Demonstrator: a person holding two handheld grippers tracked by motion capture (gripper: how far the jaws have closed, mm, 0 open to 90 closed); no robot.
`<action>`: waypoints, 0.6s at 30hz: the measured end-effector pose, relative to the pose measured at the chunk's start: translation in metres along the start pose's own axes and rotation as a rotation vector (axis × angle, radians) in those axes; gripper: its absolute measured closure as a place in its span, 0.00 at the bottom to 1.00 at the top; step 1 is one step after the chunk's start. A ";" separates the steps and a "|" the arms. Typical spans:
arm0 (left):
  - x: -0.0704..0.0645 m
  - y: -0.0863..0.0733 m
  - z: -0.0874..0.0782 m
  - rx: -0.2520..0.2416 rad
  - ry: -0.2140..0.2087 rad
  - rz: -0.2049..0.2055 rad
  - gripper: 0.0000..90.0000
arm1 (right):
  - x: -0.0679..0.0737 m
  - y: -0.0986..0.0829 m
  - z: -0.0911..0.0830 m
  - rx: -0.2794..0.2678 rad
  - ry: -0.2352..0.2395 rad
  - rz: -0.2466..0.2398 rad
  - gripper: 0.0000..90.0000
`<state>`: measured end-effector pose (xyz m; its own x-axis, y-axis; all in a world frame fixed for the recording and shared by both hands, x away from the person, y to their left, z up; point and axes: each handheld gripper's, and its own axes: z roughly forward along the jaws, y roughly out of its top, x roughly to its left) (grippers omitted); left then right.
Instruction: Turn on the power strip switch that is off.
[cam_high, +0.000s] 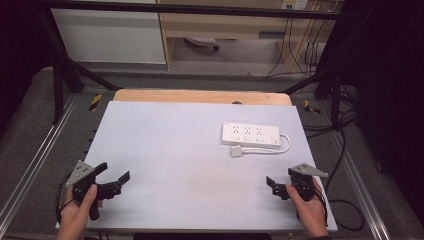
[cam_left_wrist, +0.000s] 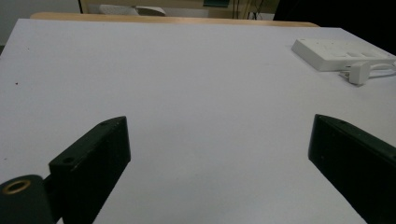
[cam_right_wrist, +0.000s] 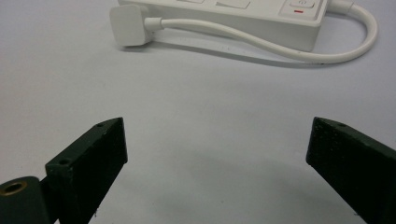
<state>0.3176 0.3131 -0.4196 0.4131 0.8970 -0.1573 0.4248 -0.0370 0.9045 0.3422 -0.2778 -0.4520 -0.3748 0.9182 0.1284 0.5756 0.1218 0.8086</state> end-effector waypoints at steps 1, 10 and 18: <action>0.000 0.000 0.000 0.002 0.000 0.000 0.06 | 0.000 0.000 0.000 0.003 0.000 0.003 0.06; 0.000 -0.001 0.000 0.019 0.005 0.000 0.06 | -0.001 0.000 0.001 0.032 0.006 0.014 0.06; 0.001 0.000 0.002 0.015 0.008 -0.004 0.07 | -0.001 0.003 -0.005 0.024 0.012 -0.005 0.07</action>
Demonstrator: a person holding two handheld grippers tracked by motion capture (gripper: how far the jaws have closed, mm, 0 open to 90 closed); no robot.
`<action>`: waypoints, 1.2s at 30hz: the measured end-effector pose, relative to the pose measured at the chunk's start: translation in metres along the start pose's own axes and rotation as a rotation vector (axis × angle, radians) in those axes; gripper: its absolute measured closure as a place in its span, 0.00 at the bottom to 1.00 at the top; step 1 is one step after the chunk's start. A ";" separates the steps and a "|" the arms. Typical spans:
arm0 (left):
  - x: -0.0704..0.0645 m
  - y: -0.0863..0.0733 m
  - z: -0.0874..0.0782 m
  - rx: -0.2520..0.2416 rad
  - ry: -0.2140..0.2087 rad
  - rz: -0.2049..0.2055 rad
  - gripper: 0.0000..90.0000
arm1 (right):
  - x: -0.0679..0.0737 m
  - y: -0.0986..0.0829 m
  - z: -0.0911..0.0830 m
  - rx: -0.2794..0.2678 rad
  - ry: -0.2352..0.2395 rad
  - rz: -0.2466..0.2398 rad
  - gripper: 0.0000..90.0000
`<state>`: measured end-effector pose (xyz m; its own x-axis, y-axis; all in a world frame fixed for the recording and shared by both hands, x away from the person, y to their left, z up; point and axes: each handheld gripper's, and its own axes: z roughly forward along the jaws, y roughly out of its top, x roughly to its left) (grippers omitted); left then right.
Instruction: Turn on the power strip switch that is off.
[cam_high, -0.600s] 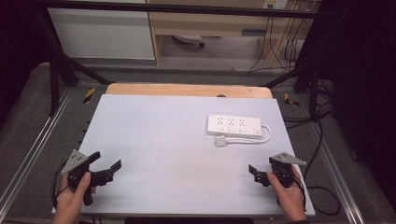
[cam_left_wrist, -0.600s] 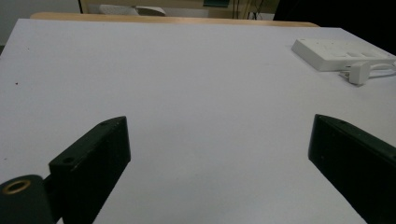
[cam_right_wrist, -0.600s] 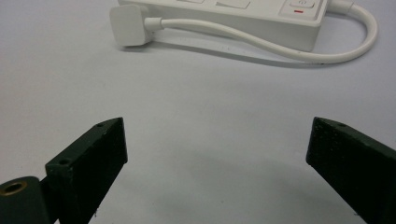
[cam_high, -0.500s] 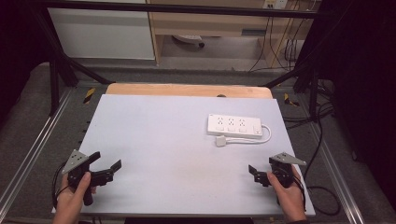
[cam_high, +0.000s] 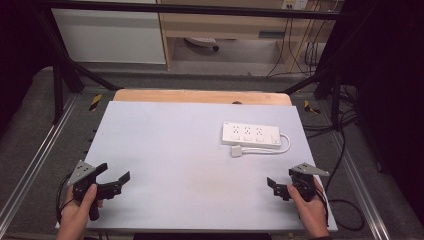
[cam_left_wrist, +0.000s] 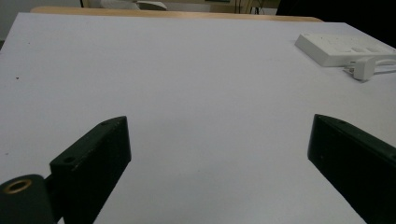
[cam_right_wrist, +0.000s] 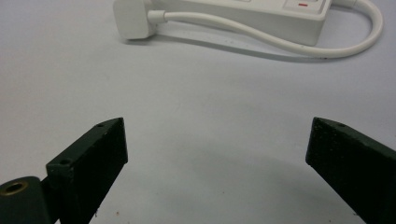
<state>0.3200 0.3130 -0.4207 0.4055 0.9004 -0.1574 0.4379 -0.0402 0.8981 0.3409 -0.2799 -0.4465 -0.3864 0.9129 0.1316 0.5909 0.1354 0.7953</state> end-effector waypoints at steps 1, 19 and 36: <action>0.000 0.001 0.001 -0.003 -0.001 0.004 0.07 | 0.000 0.001 -0.001 -0.013 0.000 -0.001 0.07; 0.008 0.010 0.023 0.001 -0.020 0.035 0.06 | 0.004 0.028 -0.013 -0.122 0.041 -0.015 0.05; 0.005 0.006 0.022 0.030 -0.025 0.037 0.07 | 0.002 0.084 -0.019 -0.185 0.058 -0.056 0.06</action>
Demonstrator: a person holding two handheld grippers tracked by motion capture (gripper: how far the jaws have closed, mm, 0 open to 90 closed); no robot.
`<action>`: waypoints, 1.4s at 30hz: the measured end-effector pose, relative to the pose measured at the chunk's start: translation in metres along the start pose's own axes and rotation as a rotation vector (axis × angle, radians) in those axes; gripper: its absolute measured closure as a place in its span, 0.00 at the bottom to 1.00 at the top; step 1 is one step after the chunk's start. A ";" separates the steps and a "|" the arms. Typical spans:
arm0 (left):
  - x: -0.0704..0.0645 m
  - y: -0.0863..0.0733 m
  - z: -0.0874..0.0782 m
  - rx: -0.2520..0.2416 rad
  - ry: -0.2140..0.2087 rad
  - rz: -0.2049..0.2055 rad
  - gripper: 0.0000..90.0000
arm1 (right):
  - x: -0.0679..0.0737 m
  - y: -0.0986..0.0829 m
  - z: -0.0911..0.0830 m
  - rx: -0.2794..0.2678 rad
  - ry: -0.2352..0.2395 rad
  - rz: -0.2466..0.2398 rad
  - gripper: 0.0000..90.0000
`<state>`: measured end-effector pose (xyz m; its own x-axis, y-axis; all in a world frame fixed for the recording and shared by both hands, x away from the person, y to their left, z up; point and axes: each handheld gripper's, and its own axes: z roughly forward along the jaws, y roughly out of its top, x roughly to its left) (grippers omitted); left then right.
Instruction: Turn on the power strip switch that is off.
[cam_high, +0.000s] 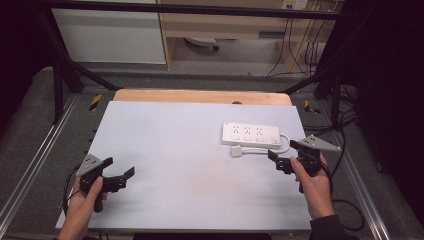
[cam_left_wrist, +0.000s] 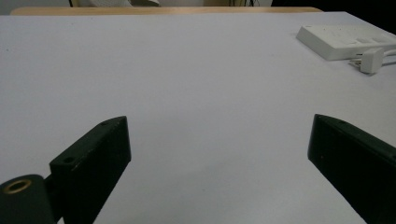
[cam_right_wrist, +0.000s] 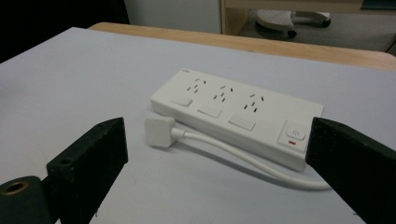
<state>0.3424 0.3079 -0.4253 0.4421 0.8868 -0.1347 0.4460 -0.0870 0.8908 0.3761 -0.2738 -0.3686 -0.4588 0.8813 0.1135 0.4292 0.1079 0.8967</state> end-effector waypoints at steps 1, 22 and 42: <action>0.000 0.000 0.000 -0.001 -0.001 0.000 0.07 | 0.000 0.003 0.000 -0.001 0.001 0.000 0.06; 0.001 -0.002 -0.001 0.016 0.003 -0.013 0.07 | -0.004 0.038 0.005 -0.056 0.005 -0.025 0.04; 0.000 -0.001 -0.002 0.022 -0.007 -0.014 0.07 | -0.012 0.056 0.022 -0.093 -0.020 -0.032 0.06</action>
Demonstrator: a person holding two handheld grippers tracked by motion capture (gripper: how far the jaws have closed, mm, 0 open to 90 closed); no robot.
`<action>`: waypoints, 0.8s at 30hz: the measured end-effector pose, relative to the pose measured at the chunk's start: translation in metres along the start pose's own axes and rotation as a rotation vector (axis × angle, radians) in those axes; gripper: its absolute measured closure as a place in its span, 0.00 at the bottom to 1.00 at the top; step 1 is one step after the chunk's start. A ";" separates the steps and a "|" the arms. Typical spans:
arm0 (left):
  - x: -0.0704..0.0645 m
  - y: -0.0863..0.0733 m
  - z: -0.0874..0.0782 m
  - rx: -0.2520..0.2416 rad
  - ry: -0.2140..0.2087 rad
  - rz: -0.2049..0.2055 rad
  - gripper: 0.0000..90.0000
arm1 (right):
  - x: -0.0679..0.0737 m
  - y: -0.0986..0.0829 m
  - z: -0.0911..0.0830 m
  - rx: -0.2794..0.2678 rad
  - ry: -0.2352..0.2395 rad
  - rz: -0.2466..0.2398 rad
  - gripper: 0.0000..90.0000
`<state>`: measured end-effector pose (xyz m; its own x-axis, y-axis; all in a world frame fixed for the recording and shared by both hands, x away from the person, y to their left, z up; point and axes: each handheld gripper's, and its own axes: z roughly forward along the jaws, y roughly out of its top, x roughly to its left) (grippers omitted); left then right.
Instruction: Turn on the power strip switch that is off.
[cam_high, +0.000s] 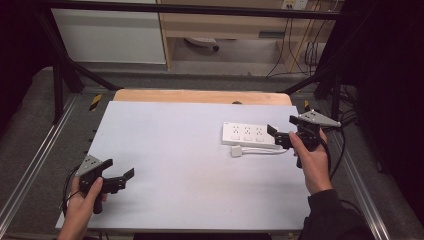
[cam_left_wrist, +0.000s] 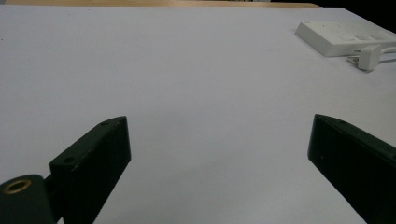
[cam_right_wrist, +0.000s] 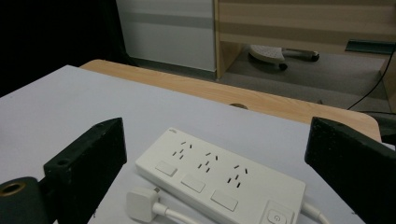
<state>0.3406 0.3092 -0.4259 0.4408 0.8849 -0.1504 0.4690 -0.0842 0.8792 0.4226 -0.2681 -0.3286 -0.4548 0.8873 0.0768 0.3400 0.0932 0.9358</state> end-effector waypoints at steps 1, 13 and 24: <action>0.000 0.000 0.000 0.001 -0.001 0.000 0.07 | 0.000 0.001 0.001 -0.002 -0.005 -0.005 0.06; 0.000 -0.001 0.000 0.000 0.002 0.006 0.07 | 0.001 0.003 0.018 -0.019 -0.020 -0.006 0.08; -0.001 -0.001 0.001 0.003 0.000 0.011 0.07 | 0.003 0.004 0.035 -0.012 -0.041 -0.003 0.05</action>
<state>0.3406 0.3079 -0.4272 0.4464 0.8837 -0.1408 0.4662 -0.0954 0.8795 0.4514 -0.2488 -0.3362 -0.4216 0.9048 0.0601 0.3286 0.0907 0.9401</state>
